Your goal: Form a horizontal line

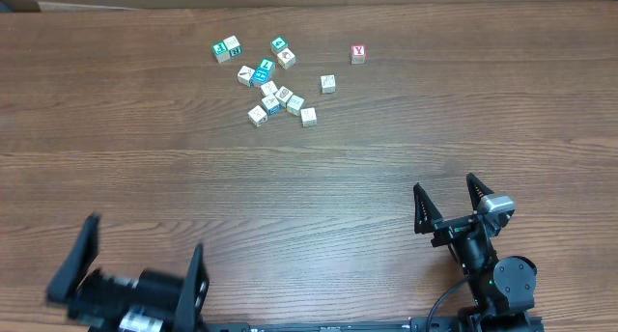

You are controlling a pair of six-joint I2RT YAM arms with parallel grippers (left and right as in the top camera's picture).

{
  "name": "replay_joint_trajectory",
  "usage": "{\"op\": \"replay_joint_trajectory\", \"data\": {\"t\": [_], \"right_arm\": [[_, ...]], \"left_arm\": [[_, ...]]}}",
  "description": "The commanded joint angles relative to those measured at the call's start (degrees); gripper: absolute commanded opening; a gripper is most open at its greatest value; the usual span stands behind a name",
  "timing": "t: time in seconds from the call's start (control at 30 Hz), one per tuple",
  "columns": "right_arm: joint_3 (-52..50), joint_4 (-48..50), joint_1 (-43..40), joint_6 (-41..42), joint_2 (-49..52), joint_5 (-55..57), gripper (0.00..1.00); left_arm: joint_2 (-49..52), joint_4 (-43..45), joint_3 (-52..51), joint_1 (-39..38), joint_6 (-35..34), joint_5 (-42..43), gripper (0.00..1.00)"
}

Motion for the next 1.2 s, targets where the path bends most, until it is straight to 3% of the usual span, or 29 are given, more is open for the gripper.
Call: {"op": "replay_joint_trajectory", "data": {"t": [0.0,0.27,0.83,0.97,1.17], "right_arm": [[-0.6,0.2,-0.2,0.2,-0.3,0.4,1.0],[-0.6,0.2,-0.2,0.2,-0.3,0.4,1.0],[-0.6,0.2,-0.2,0.2,-0.3,0.4,1.0],[-0.6,0.2,-0.2,0.2,-0.3,0.4,1.0],[-0.6,0.2,-0.2,0.2,-0.3,0.4,1.0]], "left_arm": [[3.1,-1.1,5.5,-0.4,-0.5,1.2,1.0],[19.9,-14.7,24.9,-0.4,0.5,1.0,1.0],[83.8,-66.4,99.0,-0.4,2.8,0.9,1.0],[96.3,-75.5,107.0,-0.4,2.9,0.8,0.99],[109.0,-81.0,107.3,-0.4,2.2,3.9,1.0]]}}
